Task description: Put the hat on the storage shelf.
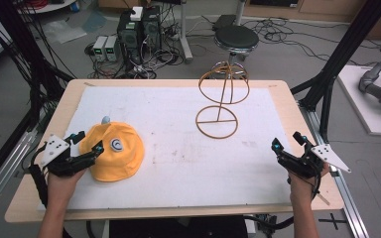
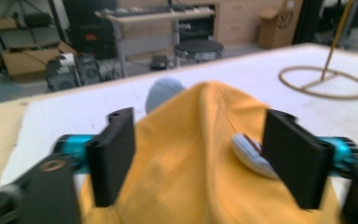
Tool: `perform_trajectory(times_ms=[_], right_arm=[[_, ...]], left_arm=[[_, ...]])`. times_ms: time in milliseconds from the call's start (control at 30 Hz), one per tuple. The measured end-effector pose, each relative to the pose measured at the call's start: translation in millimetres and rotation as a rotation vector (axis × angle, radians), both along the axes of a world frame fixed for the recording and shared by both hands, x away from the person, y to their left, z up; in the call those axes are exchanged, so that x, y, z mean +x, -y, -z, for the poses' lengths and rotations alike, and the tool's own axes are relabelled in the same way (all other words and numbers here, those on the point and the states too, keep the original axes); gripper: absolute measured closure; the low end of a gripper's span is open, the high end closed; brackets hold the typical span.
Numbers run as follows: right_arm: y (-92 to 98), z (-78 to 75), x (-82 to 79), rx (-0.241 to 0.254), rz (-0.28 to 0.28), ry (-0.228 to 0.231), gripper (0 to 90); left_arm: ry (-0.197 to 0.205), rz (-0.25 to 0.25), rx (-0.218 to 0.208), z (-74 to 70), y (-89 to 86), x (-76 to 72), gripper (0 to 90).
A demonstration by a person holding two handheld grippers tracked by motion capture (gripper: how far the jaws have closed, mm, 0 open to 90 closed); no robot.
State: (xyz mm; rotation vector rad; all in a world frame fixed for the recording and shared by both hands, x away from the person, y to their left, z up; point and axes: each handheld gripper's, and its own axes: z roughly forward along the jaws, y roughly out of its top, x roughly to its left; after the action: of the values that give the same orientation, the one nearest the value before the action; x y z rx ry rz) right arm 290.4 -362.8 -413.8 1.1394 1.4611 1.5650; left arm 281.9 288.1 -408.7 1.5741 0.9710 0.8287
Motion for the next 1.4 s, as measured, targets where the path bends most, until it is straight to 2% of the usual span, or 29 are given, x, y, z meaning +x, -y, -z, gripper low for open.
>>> perform_trajectory(times_ms=[167, 333, 500, 600, 633, 700, 733, 767, 800, 833, 867, 933, 967, 1000, 1133, 1333, 1400], right_arm=[[0.0, 0.2, 0.2, -0.001, 0.002, -0.001, 12.3], [-0.6, 0.3, 0.0, 0.007, 0.003, -0.008, 12.3], [-0.7, 0.6, 0.1, 0.005, 0.007, -0.012, 12.3], [-0.6, 0.7, 0.4, 0.002, 0.009, -0.015, 12.3], [-0.6, 0.7, 0.4, 0.002, 0.009, -0.015, 12.3], [-0.7, 0.9, 0.8, -0.003, 0.009, -0.013, 12.3], [-0.7, 0.9, 0.8, -0.003, 0.009, -0.013, 12.3], [-1.0, 0.8, 0.9, -0.005, 0.010, -0.012, 12.3], [-1.1, 0.9, 0.9, -0.004, 0.010, -0.012, 12.3], [-1.1, 0.9, 0.9, -0.004, 0.010, -0.012, 12.3], [-1.2, 0.9, 1.0, -0.006, 0.009, -0.010, 12.3], [-1.9, 0.9, 0.8, -0.003, 0.006, -0.014, 12.3], [-2.0, 1.0, 1.0, -0.004, 0.006, -0.014, 12.3], [-2.0, 1.0, 1.0, -0.004, 0.006, -0.014, 12.3], [-2.7, 1.1, 1.0, -0.004, 0.006, -0.021, 12.3], [-2.7, 1.1, 1.0, -0.003, 0.008, -0.020, 12.3], [-2.8, 1.1, 1.0, -0.002, 0.008, -0.019, 12.3]], left_arm=[[-0.050, -0.005, 0.057, 3.5, 3.9, 3.6, 35.7], [-0.081, -0.004, 0.074, 6.0, 5.1, 5.9, 42.0], [-0.134, 0.004, 0.080, 9.8, 6.0, 10.0, 45.5], [-0.154, 0.004, 0.087, 10.5, 7.0, 10.9, 54.0], [-0.157, 0.000, 0.088, 10.8, 7.5, 11.0, 54.0], [-0.169, 0.010, 0.089, 11.2, 7.6, 11.3, 64.1], [-0.171, 0.017, 0.088, 11.2, 8.0, 11.1, 64.1], [-0.178, 0.018, 0.094, 10.9, 8.6, 11.0, 72.5], [-0.182, 0.020, 0.089, 10.9, 9.4, 11.2, 76.2], [-0.188, 0.023, 0.094, 10.8, 9.9, 11.3, 76.2], [-0.203, 0.029, 0.089, 10.9, 10.7, 12.0, 82.3], [-0.207, 0.031, 0.083, 10.8, 10.4, 12.0, 85.7], [-0.209, 0.031, 0.062, 10.2, 8.8, 11.6, 86.7], [-0.209, 0.031, 0.062, 10.2, 8.8, 11.6, 87.0], [-0.213, 0.046, 0.014, 9.7, 5.1, 11.1, 87.6], [-0.181, 0.055, -0.015, 6.2, 4.0, 9.0, 87.9], [-0.164, 0.059, -0.040, 3.7, 3.3, 7.8, 87.9]])
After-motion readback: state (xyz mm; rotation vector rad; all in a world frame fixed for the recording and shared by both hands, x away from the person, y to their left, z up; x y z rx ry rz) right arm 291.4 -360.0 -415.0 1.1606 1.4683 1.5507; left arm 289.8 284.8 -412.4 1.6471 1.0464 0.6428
